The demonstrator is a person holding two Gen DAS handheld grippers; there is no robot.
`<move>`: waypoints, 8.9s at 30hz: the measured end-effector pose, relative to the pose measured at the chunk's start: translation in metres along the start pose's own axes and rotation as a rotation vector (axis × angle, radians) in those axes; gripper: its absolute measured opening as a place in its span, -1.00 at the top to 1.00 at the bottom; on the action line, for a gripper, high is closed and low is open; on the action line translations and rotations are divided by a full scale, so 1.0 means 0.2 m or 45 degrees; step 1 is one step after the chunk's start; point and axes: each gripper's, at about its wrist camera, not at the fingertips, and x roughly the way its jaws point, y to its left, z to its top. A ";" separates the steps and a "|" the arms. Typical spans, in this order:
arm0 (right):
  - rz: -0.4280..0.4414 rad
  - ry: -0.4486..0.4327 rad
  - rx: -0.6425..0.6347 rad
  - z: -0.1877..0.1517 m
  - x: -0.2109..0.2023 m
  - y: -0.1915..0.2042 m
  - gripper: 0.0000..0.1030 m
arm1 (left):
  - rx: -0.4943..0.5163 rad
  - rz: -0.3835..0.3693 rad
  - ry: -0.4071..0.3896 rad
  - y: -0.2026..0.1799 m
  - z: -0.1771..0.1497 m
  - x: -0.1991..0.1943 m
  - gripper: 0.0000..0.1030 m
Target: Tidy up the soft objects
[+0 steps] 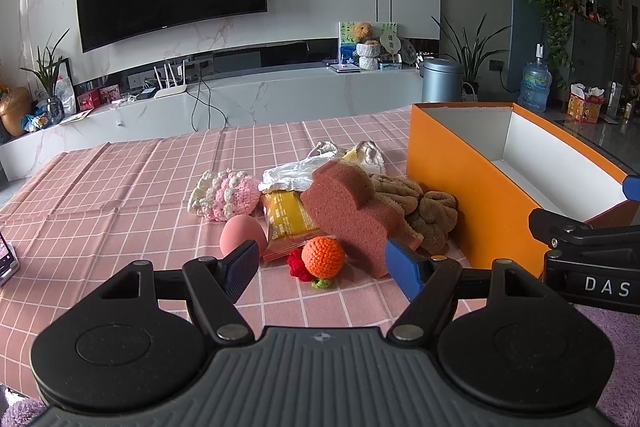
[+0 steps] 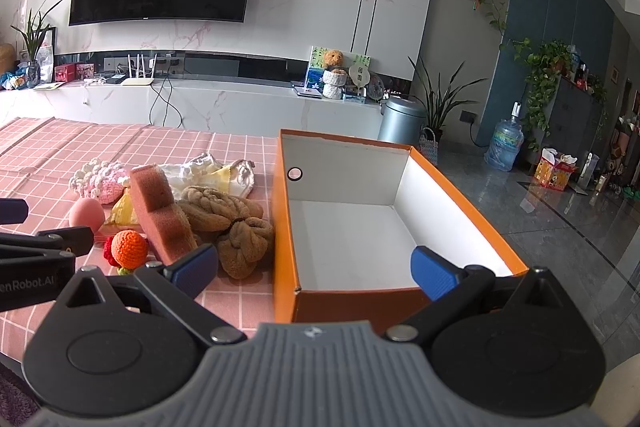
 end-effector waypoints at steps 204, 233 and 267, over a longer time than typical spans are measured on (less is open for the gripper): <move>0.421 0.726 -0.290 0.25 1.00 -0.69 0.08 | 0.207 -0.618 0.651 -0.85 0.50 0.73 0.16; 0.335 0.555 -0.266 0.31 0.69 -0.66 -0.46 | 0.046 -0.595 0.424 -0.62 0.59 0.45 -0.29; 0.594 0.159 -0.084 0.19 0.54 0.40 -0.43 | -0.254 -0.095 0.129 0.41 0.02 0.26 -0.08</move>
